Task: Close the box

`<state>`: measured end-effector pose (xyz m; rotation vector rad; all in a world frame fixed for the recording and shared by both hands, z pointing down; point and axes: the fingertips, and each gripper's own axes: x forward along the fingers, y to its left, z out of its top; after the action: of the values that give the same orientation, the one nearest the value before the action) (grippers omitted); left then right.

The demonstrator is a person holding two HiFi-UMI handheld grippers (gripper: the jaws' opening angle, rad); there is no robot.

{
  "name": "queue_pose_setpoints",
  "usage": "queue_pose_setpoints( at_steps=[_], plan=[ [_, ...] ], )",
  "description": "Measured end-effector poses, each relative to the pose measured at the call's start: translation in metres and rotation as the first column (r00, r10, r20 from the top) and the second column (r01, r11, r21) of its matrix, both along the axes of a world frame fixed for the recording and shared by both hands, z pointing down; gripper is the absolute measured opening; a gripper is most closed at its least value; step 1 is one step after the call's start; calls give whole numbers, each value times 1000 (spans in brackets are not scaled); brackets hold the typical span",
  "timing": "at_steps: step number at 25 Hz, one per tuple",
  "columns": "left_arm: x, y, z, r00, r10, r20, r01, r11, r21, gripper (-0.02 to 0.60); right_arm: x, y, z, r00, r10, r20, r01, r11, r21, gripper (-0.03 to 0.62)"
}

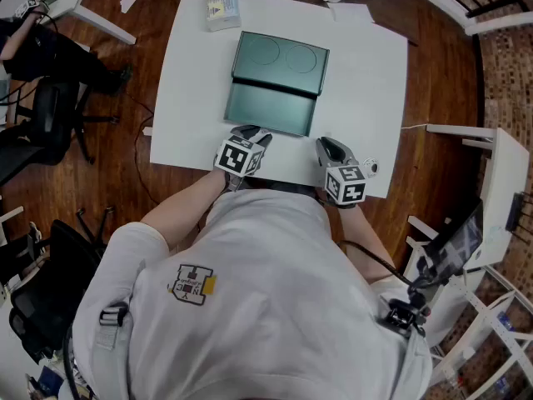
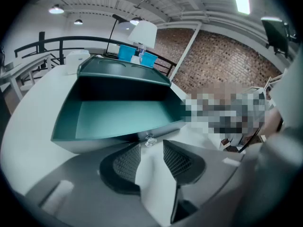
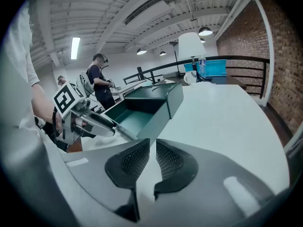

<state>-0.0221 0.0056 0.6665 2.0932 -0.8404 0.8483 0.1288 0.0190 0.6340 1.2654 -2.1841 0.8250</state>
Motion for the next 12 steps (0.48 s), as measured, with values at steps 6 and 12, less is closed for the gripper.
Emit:
queue_pose_setpoints(
  at_steps=[6, 12],
  plan=[
    [3, -11, 6, 995, -57, 81, 58, 998, -1, 67, 9, -62, -17, 999, -42, 4, 41, 996, 77, 58],
    [5, -18, 6, 991, -88, 98, 90, 996, -15, 66, 14, -163, -36, 999, -28, 35, 24, 993, 116, 87]
  ],
)
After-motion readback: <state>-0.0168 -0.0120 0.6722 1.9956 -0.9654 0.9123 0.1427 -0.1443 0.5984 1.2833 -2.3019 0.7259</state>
